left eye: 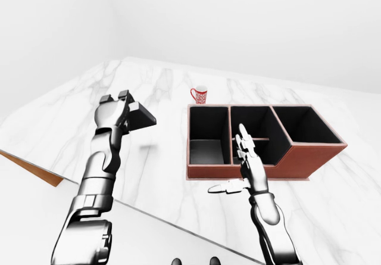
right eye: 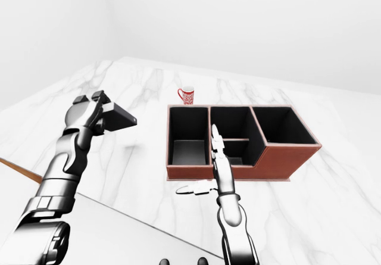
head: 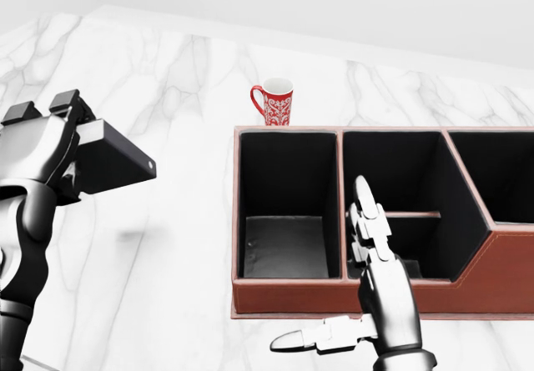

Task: Pick up the book and place it in the right compartment of the caddy.

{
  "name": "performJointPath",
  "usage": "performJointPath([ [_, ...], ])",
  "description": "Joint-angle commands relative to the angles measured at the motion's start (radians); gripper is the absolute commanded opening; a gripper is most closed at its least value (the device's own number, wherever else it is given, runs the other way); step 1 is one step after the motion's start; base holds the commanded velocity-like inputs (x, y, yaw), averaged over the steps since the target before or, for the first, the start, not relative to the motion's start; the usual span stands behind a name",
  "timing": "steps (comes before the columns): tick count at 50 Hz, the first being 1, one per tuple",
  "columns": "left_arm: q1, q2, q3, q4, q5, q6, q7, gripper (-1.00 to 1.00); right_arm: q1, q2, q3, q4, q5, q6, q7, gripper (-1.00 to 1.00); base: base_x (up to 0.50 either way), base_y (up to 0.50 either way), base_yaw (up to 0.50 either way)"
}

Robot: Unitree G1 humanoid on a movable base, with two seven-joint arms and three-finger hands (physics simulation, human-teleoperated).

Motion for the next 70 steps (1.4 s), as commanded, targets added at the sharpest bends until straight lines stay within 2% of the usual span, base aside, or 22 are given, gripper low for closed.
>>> performJointPath([
  [1,0.117,-0.031,0.051,-0.357,0.115,0.0,-0.15,-1.0,-0.002,0.001,0.0,-0.01,-0.002,0.0,0.0,1.0,0.0,0.0,0.0],
  [5,0.147,-0.047,0.059,-0.437,0.125,0.0,-0.199,-1.0,-0.008,0.001,-0.003,0.0,-0.005,0.0,-0.003,1.0,0.0,0.0,0.0],
  [22,0.192,-0.065,0.07,-0.545,0.143,0.0,-0.268,-1.0,-0.044,0.004,0.0,-0.08,-0.009,0.0,-0.003,1.0,0.0,0.0,0.0],
  [35,0.222,-0.082,0.074,-0.628,0.157,0.0,-0.324,-1.0,-0.172,0.007,-0.036,-0.012,-0.039,0.0,-0.003,1.0,0.0,0.0,0.0],
  [43,0.232,-0.09,0.075,-0.668,0.165,0.0,-0.35,-1.0,-0.24,0.011,-0.048,0.037,-0.047,0.037,-0.002,1.0,0.0,0.0,0.0],
  [50,0.24,-0.101,0.073,-0.685,0.156,0.0,-0.353,-1.0,-0.287,0.014,-0.054,0.096,-0.049,0.032,-0.009,1.0,0.0,0.0,0.0],
  [54,0.239,-0.103,0.07,-0.705,0.165,0.0,-0.369,-1.0,-0.309,0.013,-0.058,0.109,-0.047,0.038,-0.008,1.0,0.0,0.0,0.0],
  [56,0.239,-0.108,0.067,-0.717,0.171,0.0,-0.378,-1.0,-0.331,0.015,-0.061,0.118,-0.04,0.052,-0.008,1.0,0.0,0.0,0.0],
  [58,0.243,-0.115,0.065,-0.726,0.168,0.0,-0.383,-1.0,-0.35,0.015,-0.065,0.139,-0.033,0.048,-0.008,1.0,0.0,0.0,0.0],
  [62,0.249,-0.122,0.058,-0.705,0.172,0.0,-0.363,-1.0,-0.375,0.017,-0.07,0.155,-0.017,0.062,-0.008,1.0,0.0,0.0,0.0],
  [70,0.247,-0.132,0.053,-0.76,0.188,0.0,-0.407,-1.0,-0.465,0.013,-0.08,0.241,-0.02,0.061,-0.024,1.0,0.0,0.0,0.0],
])
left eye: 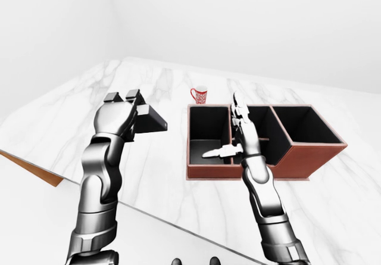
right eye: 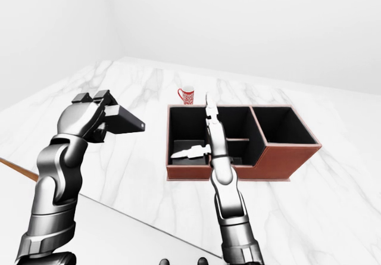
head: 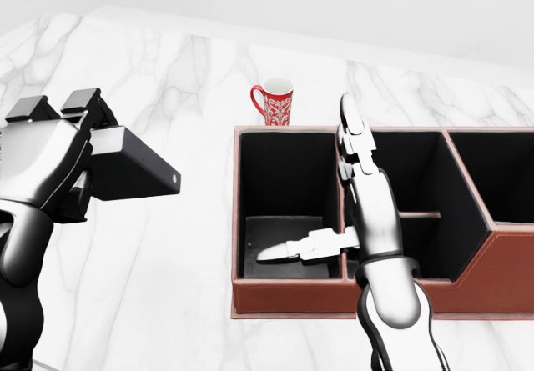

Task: Pick up the book and place it in the right compartment of the caddy.

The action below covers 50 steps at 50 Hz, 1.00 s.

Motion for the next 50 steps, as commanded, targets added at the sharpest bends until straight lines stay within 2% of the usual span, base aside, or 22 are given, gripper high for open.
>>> performJointPath([
  [1,-0.001,-0.018,0.001,-0.081,0.059,0.0,-0.012,-1.0,-0.113,-0.001,-0.014,0.098,0.007,0.011,-0.014,1.0,0.0,0.0,0.0],
  [9,0.01,-0.034,-0.004,-0.128,0.08,0.0,-0.048,-1.0,-0.175,0.007,-0.01,0.143,0.005,0.032,-0.026,1.0,0.0,0.0,0.0],
  [15,0.024,-0.038,-0.001,-0.163,0.085,0.0,-0.071,-1.0,-0.213,0.009,-0.011,0.196,0.001,0.016,-0.035,1.0,0.0,0.0,0.0],
  [18,0.024,-0.036,0.004,-0.181,0.088,0.0,-0.086,-1.0,-0.242,0.005,-0.018,0.266,-0.002,-0.018,-0.044,1.0,0.0,0.0,0.0],
  [21,0.027,-0.037,0.006,-0.199,0.092,0.0,-0.101,-1.0,-0.257,0.003,-0.02,0.286,0.0,-0.024,-0.046,1.0,0.0,0.0,0.0],
  [30,0.027,-0.046,0.006,-0.26,0.106,0.0,-0.148,-1.0,-0.282,0.012,-0.012,0.289,-0.01,-0.009,-0.051,1.0,0.0,0.0,0.0],
  [31,0.027,-0.047,0.006,-0.265,0.107,0.0,-0.152,-1.0,-0.282,0.016,-0.008,0.275,-0.012,0.004,-0.049,1.0,0.0,0.0,0.0],
  [37,0.027,-0.052,0.004,-0.262,0.109,0.0,-0.148,-1.0,-0.27,0.038,0.017,0.234,-0.033,0.031,-0.045,1.0,0.0,0.0,0.0],
  [47,0.004,-0.058,-0.007,-0.257,0.117,0.0,-0.157,-1.0,-0.275,0.066,0.035,0.26,-0.058,0.017,-0.046,1.0,0.0,0.0,0.0],
  [48,0.006,-0.06,-0.008,-0.241,0.111,0.0,-0.146,-1.0,-0.265,0.071,0.043,0.29,-0.064,-0.02,-0.053,1.0,0.0,0.0,0.0],
  [49,0.007,-0.055,-0.007,-0.23,0.113,0.0,-0.138,-1.0,-0.267,0.077,0.045,0.257,-0.066,0.015,-0.046,1.0,0.0,0.0,0.0],
  [50,0.007,-0.057,-0.007,-0.232,0.109,0.0,-0.139,-1.0,-0.261,0.079,0.047,0.289,-0.068,-0.02,-0.052,1.0,0.0,0.0,0.0],
])
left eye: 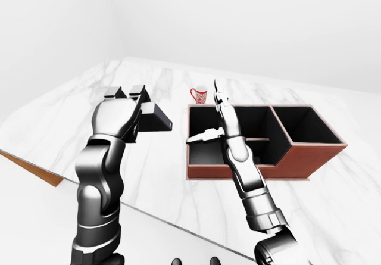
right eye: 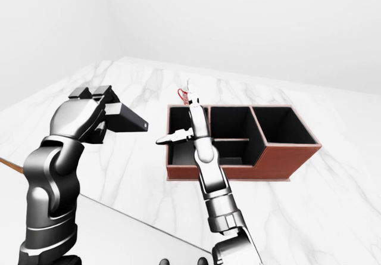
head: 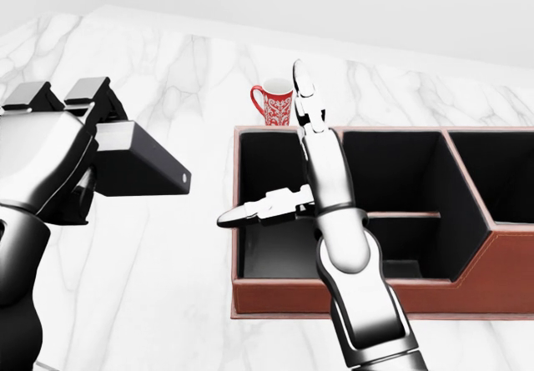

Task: Pick up the book and place it in the right compartment of the caddy.

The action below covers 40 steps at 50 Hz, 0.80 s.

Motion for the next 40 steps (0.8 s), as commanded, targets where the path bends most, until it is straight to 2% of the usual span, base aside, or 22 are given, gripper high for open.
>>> performJointPath([
  [1,-0.014,-0.005,0.004,0.0,0.041,0.0,0.032,-1.0,0.001,0.034,0.026,0.014,-0.026,-0.005,-0.002,1.0,0.0,0.0,0.0],
  [3,-0.012,-0.006,0.001,-0.003,0.043,0.0,0.032,-1.0,-0.003,0.04,0.029,0.002,-0.028,0.012,0.0,1.0,0.0,0.0,0.0],
  [16,0.001,-0.02,-0.009,-0.017,0.049,0.0,0.025,-1.0,0.001,0.072,0.057,-0.008,-0.044,0.027,0.004,1.0,0.0,0.0,0.0],
  [17,0.009,-0.023,-0.012,-0.012,0.049,0.0,0.034,-1.0,0.008,0.073,0.059,0.028,-0.044,-0.013,-0.003,1.0,0.0,0.0,0.0],
  [19,0.009,-0.029,-0.016,-0.019,0.054,0.0,0.027,-1.0,-0.006,0.077,0.055,0.003,-0.041,0.023,0.004,1.0,0.0,0.0,0.0],
  [23,-0.001,-0.037,-0.024,-0.026,0.06,0.0,0.015,-1.0,-0.006,0.088,0.068,-0.008,-0.049,0.035,0.004,1.0,0.0,0.0,0.0],
  [25,-0.004,-0.038,-0.024,-0.026,0.059,0.0,0.014,-1.0,-0.008,0.092,0.07,0.001,-0.053,0.028,0.001,1.0,0.0,0.0,0.0],
  [31,0.006,-0.047,-0.032,-0.026,0.062,0.0,0.021,-1.0,-0.008,0.109,0.085,-0.007,-0.064,0.038,0.003,1.0,0.0,0.0,0.0],
  [35,0.02,-0.049,-0.033,-0.023,0.059,0.0,0.031,-1.0,-0.006,0.117,0.091,0.004,-0.072,0.028,0.003,1.0,0.0,0.0,0.0],
  [40,0.014,-0.05,-0.033,-0.022,0.06,0.0,0.027,-1.0,-0.004,0.127,0.098,0.005,-0.08,0.031,0.003,1.0,0.0,0.0,0.0],
])
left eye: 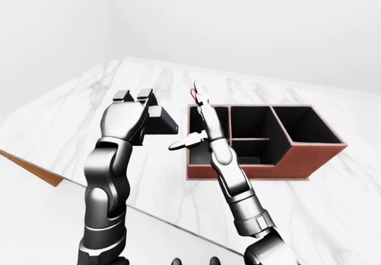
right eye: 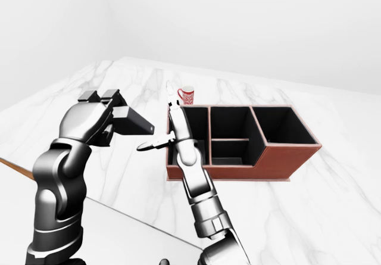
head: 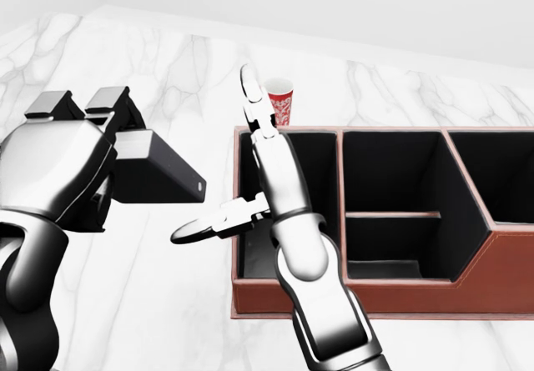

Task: Pick up the book and place it in the right compartment of the caddy.

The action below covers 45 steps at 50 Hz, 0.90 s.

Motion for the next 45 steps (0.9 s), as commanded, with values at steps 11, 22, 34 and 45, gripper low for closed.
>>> performJointPath([
  [11,0.009,-0.021,-0.007,-0.017,0.046,0.0,0.032,-1.0,0.009,0.055,0.047,0.013,-0.044,0.002,0.002,1.0,0.0,0.0,0.0],
  [22,0.019,-0.028,-0.016,-0.016,0.049,0.0,0.04,-1.0,0.012,0.069,0.055,0.033,-0.059,-0.007,0.006,1.0,0.0,0.0,0.0],
  [34,0.04,-0.05,-0.034,-0.057,0.063,0.0,0.021,-1.0,0.021,0.087,0.068,0.041,-0.073,-0.009,0.012,1.0,0.0,0.0,0.0],
  [45,0.056,-0.072,-0.051,-0.105,0.081,0.0,-0.012,-1.0,0.029,0.1,0.082,0.052,-0.088,-0.015,0.014,1.0,0.0,0.0,0.0],
])
